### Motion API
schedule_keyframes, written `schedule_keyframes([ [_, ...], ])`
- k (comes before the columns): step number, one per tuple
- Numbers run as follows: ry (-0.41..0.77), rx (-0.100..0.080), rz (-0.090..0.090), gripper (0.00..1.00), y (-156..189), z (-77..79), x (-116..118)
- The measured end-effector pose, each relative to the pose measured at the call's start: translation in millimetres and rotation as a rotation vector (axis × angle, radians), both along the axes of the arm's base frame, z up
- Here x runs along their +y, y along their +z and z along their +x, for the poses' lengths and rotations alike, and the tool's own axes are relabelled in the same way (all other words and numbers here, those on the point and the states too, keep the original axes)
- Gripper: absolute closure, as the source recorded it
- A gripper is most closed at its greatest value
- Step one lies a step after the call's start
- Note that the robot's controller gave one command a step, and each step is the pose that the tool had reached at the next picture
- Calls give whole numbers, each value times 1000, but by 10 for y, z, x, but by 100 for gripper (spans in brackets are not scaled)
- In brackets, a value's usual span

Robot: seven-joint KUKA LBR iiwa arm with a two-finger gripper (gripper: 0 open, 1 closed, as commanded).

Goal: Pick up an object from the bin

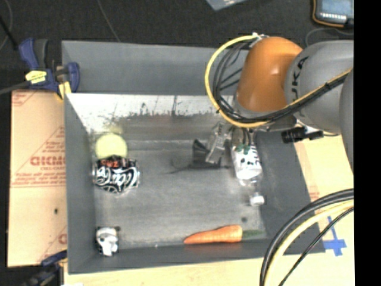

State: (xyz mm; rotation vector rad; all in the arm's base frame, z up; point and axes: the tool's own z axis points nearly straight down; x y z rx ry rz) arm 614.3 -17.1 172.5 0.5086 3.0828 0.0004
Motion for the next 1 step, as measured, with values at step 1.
schedule_keyframes([
  [1, 183, -5, -5, 100, 456, 299, 40],
])
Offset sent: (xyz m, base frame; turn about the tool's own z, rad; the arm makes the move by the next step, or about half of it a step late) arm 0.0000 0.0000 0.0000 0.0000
